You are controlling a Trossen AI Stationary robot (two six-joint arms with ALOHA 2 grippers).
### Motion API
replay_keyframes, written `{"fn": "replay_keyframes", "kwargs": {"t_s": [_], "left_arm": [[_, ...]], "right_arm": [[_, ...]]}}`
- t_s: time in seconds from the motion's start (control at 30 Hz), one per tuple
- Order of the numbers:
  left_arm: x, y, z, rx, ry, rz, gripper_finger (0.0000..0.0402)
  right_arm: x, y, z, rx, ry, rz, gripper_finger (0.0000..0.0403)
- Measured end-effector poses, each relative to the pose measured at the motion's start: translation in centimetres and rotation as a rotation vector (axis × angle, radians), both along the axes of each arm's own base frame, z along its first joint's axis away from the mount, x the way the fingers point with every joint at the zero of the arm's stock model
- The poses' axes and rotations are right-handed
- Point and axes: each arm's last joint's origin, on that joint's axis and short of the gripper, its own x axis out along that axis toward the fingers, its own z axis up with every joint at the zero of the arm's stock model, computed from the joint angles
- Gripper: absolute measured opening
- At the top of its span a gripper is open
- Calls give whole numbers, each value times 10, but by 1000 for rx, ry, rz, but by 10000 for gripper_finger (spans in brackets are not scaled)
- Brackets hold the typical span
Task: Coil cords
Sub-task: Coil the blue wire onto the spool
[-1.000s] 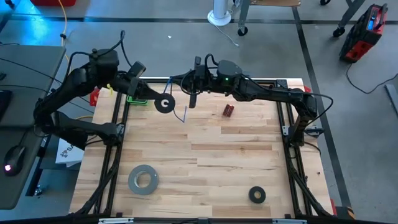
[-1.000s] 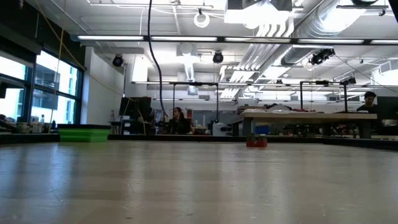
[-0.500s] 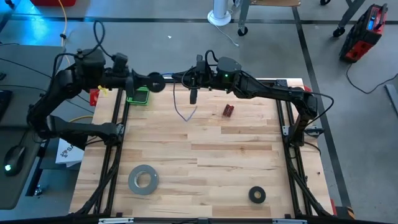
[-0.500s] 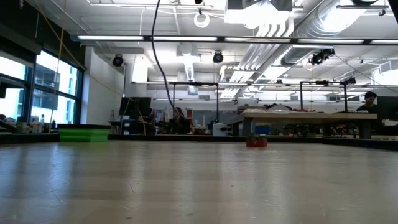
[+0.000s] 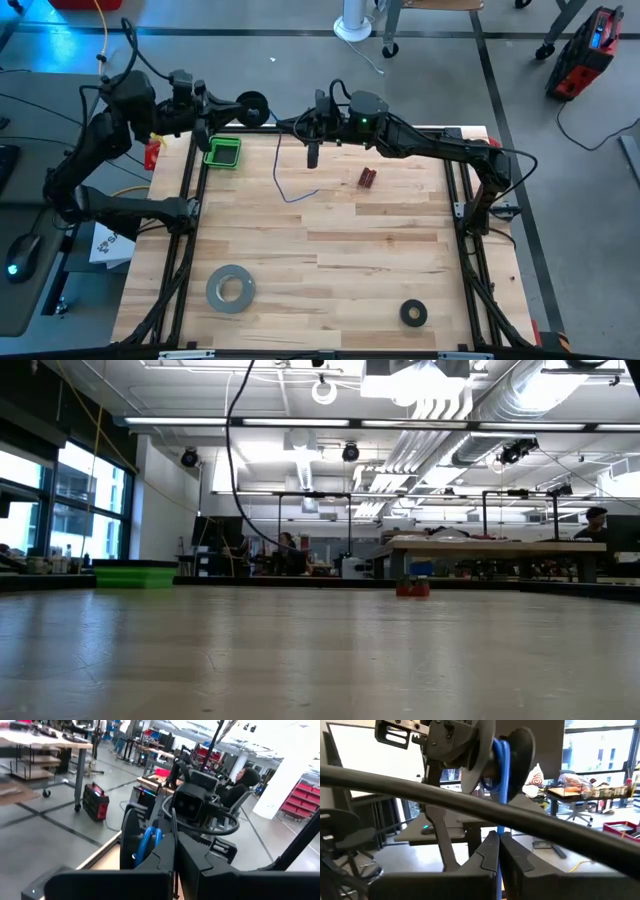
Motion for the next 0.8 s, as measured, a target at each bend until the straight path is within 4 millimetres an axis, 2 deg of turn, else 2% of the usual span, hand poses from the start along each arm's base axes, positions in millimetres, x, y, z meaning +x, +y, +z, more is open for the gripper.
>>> {"fn": "replay_keyframes", "kwargs": {"t_s": [0.23,0.5,0.8], "left_arm": [[9,4,4,25,-50,0,1],[9,4,11,44,-114,-16,1],[8,4,16,56,-158,-11,1]], "right_arm": [[0,0,0,-6,0,3,0],[0,1,1,-29,-6,2,2],[1,1,-3,-21,25,7,56]]}}
